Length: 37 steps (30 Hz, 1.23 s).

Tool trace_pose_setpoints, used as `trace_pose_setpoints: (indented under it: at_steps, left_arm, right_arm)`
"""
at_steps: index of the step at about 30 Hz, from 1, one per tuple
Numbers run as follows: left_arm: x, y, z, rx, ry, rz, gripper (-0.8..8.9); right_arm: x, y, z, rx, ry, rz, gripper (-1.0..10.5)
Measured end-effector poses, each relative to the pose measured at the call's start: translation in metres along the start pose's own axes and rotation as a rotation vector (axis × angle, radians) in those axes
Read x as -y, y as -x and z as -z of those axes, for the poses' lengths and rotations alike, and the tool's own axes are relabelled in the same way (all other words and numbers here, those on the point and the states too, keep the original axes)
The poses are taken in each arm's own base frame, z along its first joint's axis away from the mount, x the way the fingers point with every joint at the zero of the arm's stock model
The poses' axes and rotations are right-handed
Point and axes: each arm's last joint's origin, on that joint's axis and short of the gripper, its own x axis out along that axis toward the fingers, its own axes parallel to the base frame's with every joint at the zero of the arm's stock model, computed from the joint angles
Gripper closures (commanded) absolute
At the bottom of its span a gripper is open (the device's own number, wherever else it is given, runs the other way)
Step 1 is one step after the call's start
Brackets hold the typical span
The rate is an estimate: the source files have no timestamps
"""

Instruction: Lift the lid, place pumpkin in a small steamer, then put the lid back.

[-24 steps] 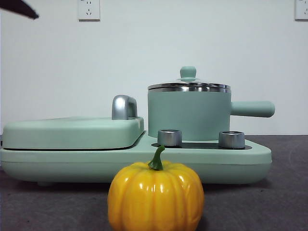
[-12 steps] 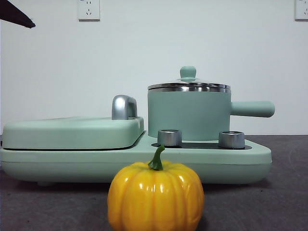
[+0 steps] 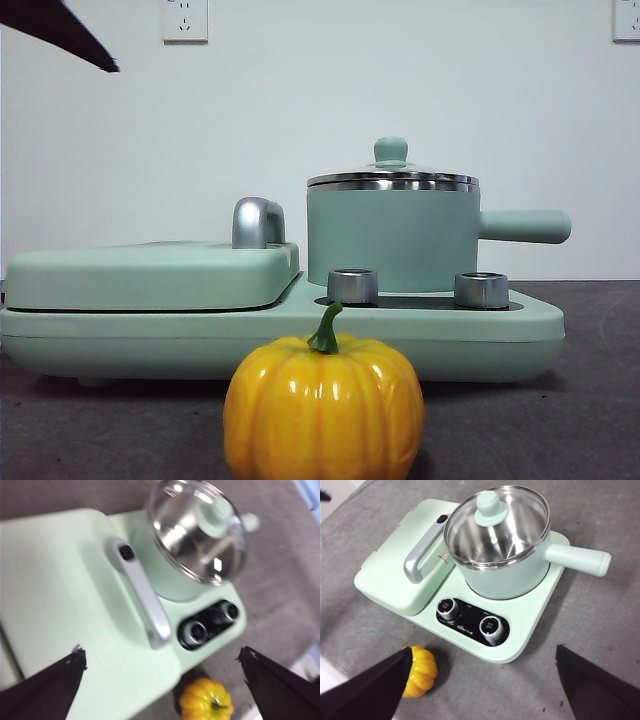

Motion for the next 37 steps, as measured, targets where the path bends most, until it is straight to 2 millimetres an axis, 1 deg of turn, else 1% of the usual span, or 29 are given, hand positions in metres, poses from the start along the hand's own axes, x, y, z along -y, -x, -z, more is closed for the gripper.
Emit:
trace_pose_setpoints:
  at_steps: [5,9,14,17,19,22,27,29,32,35,37]
  left_arm:
    - [0.002,-0.02,-0.042,-0.078,0.012,-0.055,3.14]
    - [0.008,-0.041,-0.072,-0.116,0.001,-0.048,3.14]
    - [0.027,-0.065,-0.107,-0.134,-0.041,-0.015,3.18]
    - [0.04,-0.077,-0.121,-0.118,-0.077,0.003,3.18]
    - [0.046,-0.086,-0.126,-0.119,-0.095,-0.014,3.18]
    - [0.054,-0.105,-0.129,-0.136,-0.116,-0.026,3.18]
    - [0.06,-0.141,-0.12,-0.241,-0.131,-0.029,3.19]
    - [0.066,-0.153,-0.115,-0.269,-0.169,-0.061,3.19]
    - [0.078,-0.163,-0.109,-0.276,-0.252,-0.105,3.19]
    - [0.094,-0.167,-0.105,-0.259,-0.329,-0.117,3.19]
    - [0.1,-0.168,-0.105,-0.243,-0.359,-0.105,3.21]
  right_arm:
    - [0.0,0.0,0.0,0.0,0.0,0.0,4.9]
    - [0.0,0.0,0.0,0.001,0.001,0.0,4.9]
    - [0.0,0.0,0.0,0.001,0.001,0.0,4.9]
    - [0.0,0.0,0.0,0.001,0.001,0.0,4.9]
    - [0.0,0.0,0.0,0.001,0.001,0.0,4.9]
    - [0.0,0.0,0.0,0.001,0.001,0.0,4.9]
    - [0.0,0.0,0.0,0.001,0.002,-0.001,4.9]
    - [0.0,0.0,0.0,0.001,0.002,-0.001,4.9]
    - [0.0,0.0,0.0,0.001,0.003,-0.003,4.9]
    - [0.0,0.0,0.0,0.001,0.004,-0.003,4.9]
    - [0.0,0.0,0.0,0.002,0.004,-0.003,4.9]
